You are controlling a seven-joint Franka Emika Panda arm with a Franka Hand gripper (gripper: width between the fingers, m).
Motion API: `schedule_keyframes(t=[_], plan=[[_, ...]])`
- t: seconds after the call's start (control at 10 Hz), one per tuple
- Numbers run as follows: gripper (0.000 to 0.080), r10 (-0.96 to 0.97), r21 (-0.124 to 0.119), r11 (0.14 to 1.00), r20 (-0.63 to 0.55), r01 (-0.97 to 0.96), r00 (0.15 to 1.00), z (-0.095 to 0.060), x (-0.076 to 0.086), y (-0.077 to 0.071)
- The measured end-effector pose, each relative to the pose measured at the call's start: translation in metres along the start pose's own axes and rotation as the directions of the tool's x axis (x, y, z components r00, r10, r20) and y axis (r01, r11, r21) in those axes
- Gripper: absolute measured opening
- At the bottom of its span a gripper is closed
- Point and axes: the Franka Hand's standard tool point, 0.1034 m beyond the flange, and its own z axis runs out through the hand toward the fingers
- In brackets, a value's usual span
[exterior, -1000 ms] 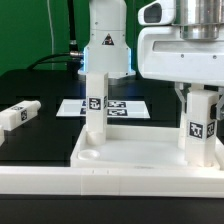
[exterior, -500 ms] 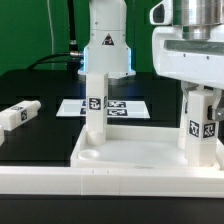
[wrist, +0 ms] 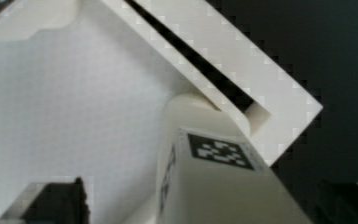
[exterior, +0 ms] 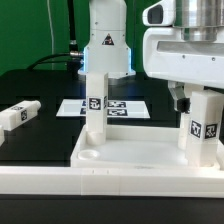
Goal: Assemble desk
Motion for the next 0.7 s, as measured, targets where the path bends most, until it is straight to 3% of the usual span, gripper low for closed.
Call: schedule_keyframes(t=[0.3, 0.7], plan=[[0.0649, -0.29, -0.009, 0.957, -0.008, 0.29, 0.957, -0.0013, 0.0018, -0.0005], [0.0649, -0.623, -0.03, 0.782, -0.002, 0.623, 0.782, -0.0045, 0.0054, -0.0009]])
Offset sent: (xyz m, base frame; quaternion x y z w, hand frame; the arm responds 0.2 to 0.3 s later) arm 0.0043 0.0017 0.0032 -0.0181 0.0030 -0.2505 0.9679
